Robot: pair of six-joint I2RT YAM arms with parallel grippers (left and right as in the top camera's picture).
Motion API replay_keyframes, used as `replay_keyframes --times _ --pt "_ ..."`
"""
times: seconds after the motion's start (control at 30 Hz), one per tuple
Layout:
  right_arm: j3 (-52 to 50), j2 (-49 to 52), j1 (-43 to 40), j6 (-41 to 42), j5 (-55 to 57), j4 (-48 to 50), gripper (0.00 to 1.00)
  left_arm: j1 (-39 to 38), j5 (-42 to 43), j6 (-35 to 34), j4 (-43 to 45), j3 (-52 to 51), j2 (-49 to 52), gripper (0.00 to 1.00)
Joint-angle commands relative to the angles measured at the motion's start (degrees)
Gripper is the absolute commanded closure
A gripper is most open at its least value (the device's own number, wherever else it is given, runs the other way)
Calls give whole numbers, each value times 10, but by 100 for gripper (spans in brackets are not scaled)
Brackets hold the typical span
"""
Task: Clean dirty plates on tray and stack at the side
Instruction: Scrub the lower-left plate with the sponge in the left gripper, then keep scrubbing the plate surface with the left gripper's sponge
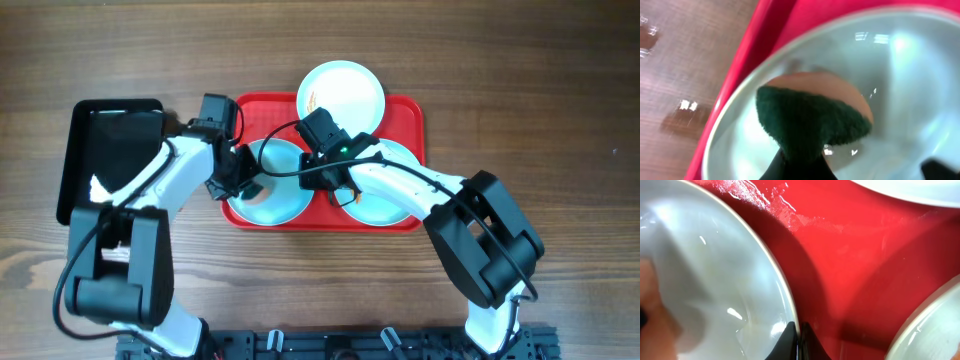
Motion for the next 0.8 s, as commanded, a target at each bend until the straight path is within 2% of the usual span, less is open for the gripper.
replay_keyframes --times 0.0,0.23,0.37,0.53,0.77 --pt "6 14 2 -1 -1 0 96 2 2 -1 -17 -4 -36 96" --pt "6 14 2 -1 -1 2 96 -9 49 1 -3 -4 -45 96" --pt "6 14 2 -1 -1 5 96 -41 60 1 31 -4 -45 96" --pt "6 14 2 -1 -1 4 96 -81 1 -2 62 -4 -44 96" --pt "6 14 2 -1 -1 5 96 -86 -33 -6 66 -6 -40 96"
